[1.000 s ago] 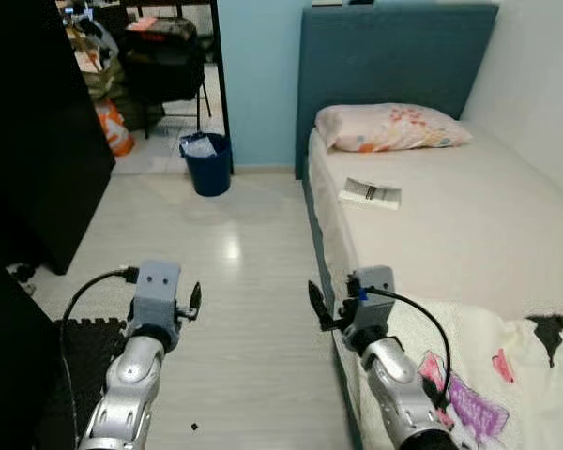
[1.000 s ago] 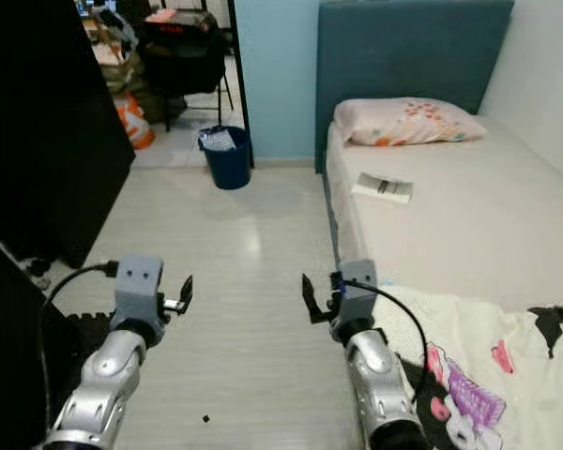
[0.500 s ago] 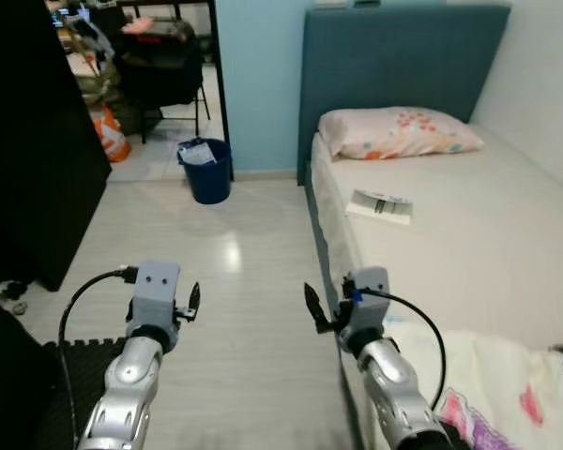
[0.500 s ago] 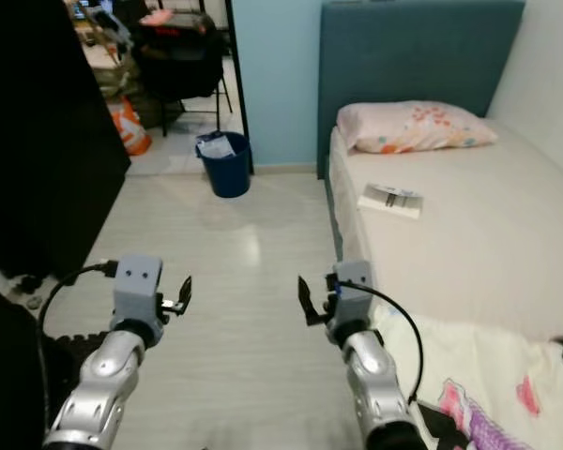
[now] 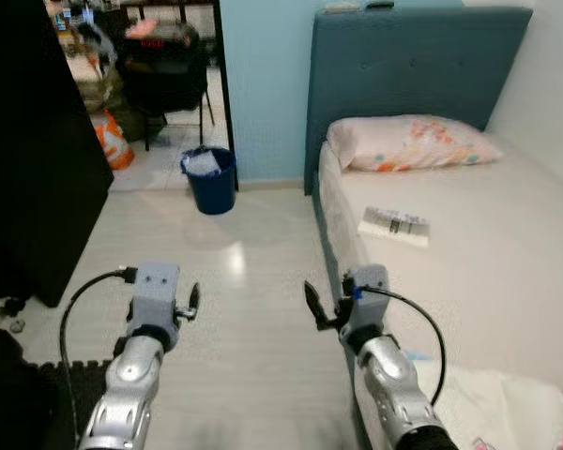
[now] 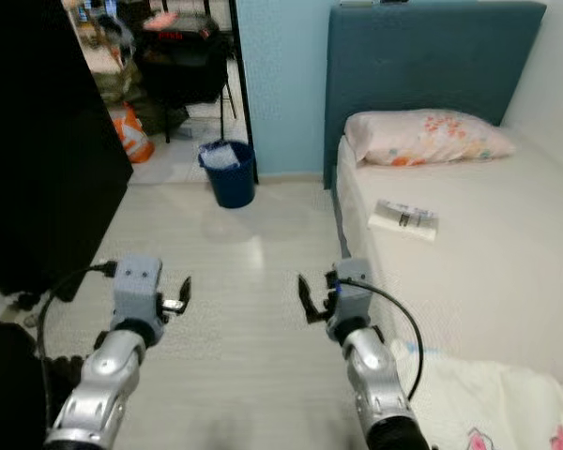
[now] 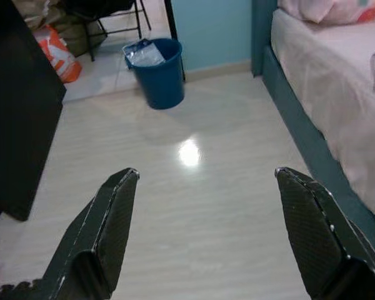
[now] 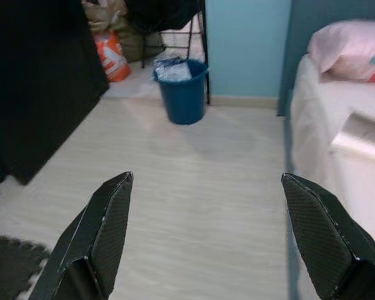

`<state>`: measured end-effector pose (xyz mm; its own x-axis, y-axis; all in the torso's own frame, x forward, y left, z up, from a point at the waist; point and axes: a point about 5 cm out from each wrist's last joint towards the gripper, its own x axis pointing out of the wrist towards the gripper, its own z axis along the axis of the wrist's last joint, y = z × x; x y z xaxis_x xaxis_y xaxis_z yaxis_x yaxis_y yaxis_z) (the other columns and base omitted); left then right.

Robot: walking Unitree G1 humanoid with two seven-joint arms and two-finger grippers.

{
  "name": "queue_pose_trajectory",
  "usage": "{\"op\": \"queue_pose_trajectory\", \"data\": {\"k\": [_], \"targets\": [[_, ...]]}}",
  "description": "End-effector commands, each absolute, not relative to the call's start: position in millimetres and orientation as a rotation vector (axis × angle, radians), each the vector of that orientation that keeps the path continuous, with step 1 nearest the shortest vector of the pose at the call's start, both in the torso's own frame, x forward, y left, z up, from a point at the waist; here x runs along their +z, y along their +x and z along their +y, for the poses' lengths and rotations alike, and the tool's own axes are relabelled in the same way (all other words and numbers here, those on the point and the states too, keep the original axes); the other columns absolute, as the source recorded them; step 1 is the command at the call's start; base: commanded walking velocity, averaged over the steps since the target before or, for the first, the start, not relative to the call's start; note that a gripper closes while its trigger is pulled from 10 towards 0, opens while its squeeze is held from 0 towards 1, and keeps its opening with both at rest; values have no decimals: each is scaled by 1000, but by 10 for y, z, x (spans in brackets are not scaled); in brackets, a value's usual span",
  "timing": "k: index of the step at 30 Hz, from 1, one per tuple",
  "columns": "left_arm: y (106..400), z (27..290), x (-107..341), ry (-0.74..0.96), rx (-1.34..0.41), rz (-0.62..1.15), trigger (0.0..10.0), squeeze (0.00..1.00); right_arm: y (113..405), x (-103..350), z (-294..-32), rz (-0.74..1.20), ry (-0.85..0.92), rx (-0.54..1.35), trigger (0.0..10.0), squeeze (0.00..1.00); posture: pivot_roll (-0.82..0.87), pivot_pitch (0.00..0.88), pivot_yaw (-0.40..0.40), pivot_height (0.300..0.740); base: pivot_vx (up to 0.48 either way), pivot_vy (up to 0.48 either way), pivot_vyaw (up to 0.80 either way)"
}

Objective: Clean up the room

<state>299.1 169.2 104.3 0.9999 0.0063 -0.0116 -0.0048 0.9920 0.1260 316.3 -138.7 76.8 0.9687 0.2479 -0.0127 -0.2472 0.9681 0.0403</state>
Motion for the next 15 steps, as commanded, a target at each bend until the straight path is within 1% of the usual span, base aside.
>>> {"op": "queue_pose_trajectory", "data": {"k": [1,15], "targets": [[2960,1777,984,128,29,41,10000,0,3142,729,-1315,31,52,264,10000,0,-23,83,-2,740,356,0,0],[2952,1773,941,111,33,58,10000,0,3139,691,-1297,56,43,276,10000,0,-24,78,-12,740,357,0,0]]}}
